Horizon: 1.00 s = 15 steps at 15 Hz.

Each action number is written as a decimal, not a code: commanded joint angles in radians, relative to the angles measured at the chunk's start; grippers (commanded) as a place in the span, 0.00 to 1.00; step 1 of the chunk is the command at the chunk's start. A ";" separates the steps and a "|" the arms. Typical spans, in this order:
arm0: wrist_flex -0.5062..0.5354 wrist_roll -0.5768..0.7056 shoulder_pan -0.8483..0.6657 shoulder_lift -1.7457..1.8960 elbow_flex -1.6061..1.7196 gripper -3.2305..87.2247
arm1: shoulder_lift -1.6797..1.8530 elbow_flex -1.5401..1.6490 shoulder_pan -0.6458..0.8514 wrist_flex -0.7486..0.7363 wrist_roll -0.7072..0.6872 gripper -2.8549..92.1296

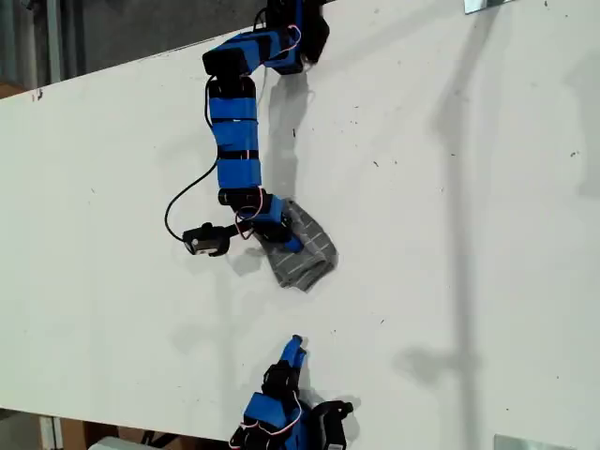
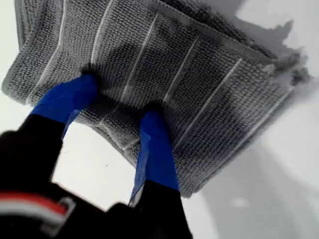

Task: Grasp corners of a square towel and fold twice.

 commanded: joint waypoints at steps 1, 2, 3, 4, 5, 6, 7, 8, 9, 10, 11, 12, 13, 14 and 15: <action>-0.011 -0.020 -0.009 0.003 0.005 0.21 | 0.020 -0.009 -0.055 0.032 0.054 0.26; -0.011 -0.028 -0.009 0.003 0.005 0.21 | 0.032 0.002 -0.066 0.058 0.086 0.25; -0.011 -0.032 -0.008 0.003 0.005 0.20 | 0.064 0.038 -0.081 0.060 0.109 0.25; -0.011 -0.034 -0.009 0.003 0.005 0.20 | 0.104 0.081 -0.094 0.055 0.130 0.25; -0.011 -0.037 -0.009 0.003 0.005 0.20 | 0.140 0.114 -0.104 0.058 0.152 0.25; -0.011 -0.038 -0.009 0.003 0.005 0.20 | 0.179 0.150 -0.117 0.055 0.170 0.25; -0.011 -0.035 -0.009 0.003 0.005 0.20 | 0.213 0.172 -0.135 0.054 0.192 0.25; -0.011 -0.031 -0.009 0.003 0.005 0.20 | 0.235 0.178 -0.150 0.054 0.199 0.25; -0.011 -0.029 -0.009 0.003 0.005 0.20 | 0.256 0.178 -0.147 0.055 0.195 0.26; -0.011 -0.034 -0.009 0.003 0.005 0.20 | 0.278 0.172 -0.121 0.075 0.179 0.27; -0.011 -0.032 -0.008 0.003 0.005 0.20 | 0.322 0.169 -0.098 0.098 0.153 0.27; -0.011 0.000 -0.009 0.003 0.005 0.20 | 0.387 0.153 -0.078 0.153 0.146 0.27; -0.011 0.052 -0.011 0.003 0.005 0.20 | 0.494 0.167 -0.052 0.213 0.144 0.27; -0.011 0.127 -0.011 0.003 0.005 0.20 | 0.655 0.252 -0.025 0.225 0.144 0.27; -0.011 0.187 -0.011 0.003 0.005 0.20 | 0.859 0.393 -0.002 0.201 0.147 0.28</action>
